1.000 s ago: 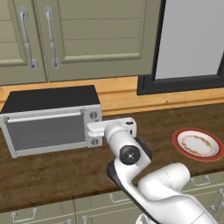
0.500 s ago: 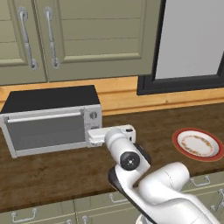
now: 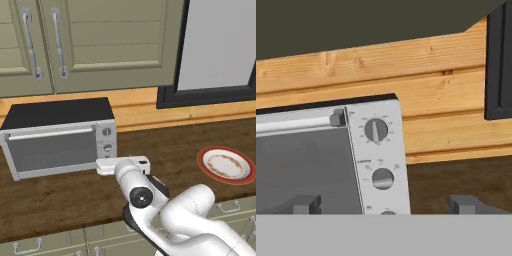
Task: Pick up the kebab skewer and baguette bread, and place them inside the toaster oven. Close the toaster oven door and start by setting the timer.
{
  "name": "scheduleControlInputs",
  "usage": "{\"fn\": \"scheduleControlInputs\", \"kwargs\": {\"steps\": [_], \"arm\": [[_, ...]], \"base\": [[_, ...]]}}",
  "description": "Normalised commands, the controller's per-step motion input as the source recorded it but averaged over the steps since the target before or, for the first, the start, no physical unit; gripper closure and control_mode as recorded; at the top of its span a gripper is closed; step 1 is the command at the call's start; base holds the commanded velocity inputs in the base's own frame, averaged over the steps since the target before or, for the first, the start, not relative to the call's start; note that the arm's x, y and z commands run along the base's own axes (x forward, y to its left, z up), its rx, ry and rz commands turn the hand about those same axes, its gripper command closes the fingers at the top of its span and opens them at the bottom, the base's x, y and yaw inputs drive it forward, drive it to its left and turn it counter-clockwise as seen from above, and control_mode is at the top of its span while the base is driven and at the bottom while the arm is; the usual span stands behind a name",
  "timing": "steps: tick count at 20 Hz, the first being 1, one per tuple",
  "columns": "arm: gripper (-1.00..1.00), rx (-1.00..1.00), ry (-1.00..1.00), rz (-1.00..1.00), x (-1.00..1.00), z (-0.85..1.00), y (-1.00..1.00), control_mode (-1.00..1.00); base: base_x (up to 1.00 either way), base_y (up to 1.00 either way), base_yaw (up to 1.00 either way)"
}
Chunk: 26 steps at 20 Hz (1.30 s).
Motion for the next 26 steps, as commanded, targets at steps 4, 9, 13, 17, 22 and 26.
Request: {"fn": "scheduleControlInputs", "kwargs": {"steps": [4,9,13,17,22,26], "arm": [[-1.0,0.04,0.0,0.0,0.0,-0.37,0.0,-1.0],[-1.0,0.0,0.0,0.0,0.02,-0.23,0.0,-1.0],[-1.0,0.0,0.0,0.0,0.19,-0.3,0.0,-1.0],[-1.0,0.0,0.0,0.0,0.54,-0.07,0.0,-1.0],[-1.0,0.0,0.0,0.0,0.58,-0.15,-0.02,-1.0],[-1.0,0.0,0.0,0.01,0.38,-0.3,-0.02,-1.0]], "base": [[0.0,0.0,0.0],[0.0,0.0,0.0],[0.0,0.0,0.0],[0.0,0.0,0.0],[0.0,0.0,0.0],[0.0,0.0,0.0]]}}
